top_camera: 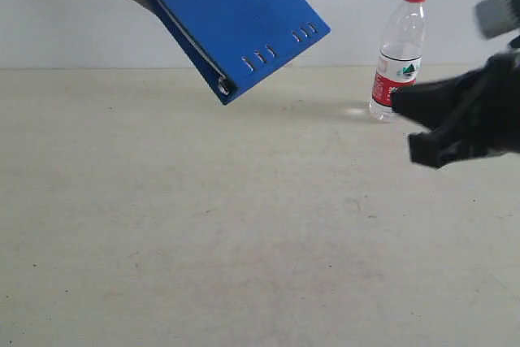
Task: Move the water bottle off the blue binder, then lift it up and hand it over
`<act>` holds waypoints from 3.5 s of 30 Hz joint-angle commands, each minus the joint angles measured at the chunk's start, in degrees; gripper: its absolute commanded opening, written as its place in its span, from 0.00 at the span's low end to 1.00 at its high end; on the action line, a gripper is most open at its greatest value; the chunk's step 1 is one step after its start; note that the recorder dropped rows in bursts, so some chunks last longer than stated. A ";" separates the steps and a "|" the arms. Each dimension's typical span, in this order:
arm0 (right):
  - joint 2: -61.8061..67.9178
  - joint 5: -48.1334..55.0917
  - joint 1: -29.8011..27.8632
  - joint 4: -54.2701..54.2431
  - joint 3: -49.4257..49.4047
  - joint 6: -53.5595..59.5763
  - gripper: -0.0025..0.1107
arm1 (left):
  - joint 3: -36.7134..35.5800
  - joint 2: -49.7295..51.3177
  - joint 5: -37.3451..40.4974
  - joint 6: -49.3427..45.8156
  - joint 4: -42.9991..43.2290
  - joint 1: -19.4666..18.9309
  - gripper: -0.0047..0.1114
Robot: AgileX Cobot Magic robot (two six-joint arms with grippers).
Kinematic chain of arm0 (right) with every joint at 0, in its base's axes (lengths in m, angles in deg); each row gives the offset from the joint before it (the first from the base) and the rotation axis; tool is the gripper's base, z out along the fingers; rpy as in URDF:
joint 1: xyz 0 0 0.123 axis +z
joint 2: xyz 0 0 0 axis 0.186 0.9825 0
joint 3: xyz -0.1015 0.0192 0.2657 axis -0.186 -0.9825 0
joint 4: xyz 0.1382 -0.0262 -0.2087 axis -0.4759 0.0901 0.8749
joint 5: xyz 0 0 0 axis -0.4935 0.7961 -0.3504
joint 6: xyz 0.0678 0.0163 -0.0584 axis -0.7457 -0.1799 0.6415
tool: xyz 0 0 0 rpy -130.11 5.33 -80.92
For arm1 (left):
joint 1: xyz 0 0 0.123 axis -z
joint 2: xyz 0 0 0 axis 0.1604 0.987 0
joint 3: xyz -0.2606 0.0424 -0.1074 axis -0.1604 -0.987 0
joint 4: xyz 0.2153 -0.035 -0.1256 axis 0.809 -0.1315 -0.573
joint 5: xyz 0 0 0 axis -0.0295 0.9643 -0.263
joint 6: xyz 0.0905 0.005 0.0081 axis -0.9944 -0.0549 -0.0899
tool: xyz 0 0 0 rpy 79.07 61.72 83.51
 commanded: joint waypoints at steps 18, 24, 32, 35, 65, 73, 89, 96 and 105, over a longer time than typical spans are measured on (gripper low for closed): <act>-50.56 -1.65 0.86 14.95 -22.84 -26.08 0.02 | -27.75 -1.34 3.59 12.04 -0.46 2.72 0.08; -50.67 -25.55 0.98 3.24 -30.72 -21.74 0.02 | -27.75 -1.34 -0.12 9.23 -0.46 2.72 0.08; -50.57 -5.77 0.98 6.12 -30.72 -12.94 0.02 | -27.75 -1.34 0.41 8.78 -0.46 2.72 0.08; -50.57 -3.51 0.98 6.12 -30.72 -16.11 0.02 | -27.75 -1.34 0.52 8.94 -0.46 2.72 0.08; -59.23 24.45 -12.58 -3.26 -5.69 -1.85 0.02 | -27.75 -1.34 0.39 8.94 -0.46 2.60 0.08; -59.23 17.98 -12.71 -3.26 0.83 9.79 0.02 | -27.75 -1.34 0.39 8.94 -0.46 2.60 0.08; -59.23 -18.55 -12.59 95.52 -22.25 -100.88 0.02 | -27.75 -1.34 0.40 8.94 -0.46 2.60 0.08; -59.23 -15.82 -12.59 95.40 -30.72 -101.39 0.02 | -27.75 -1.34 0.26 8.94 -0.46 2.60 0.08; -59.23 -4.47 -12.59 98.80 -30.72 -115.71 0.02 | -27.75 -1.34 0.41 8.94 -0.46 2.60 0.08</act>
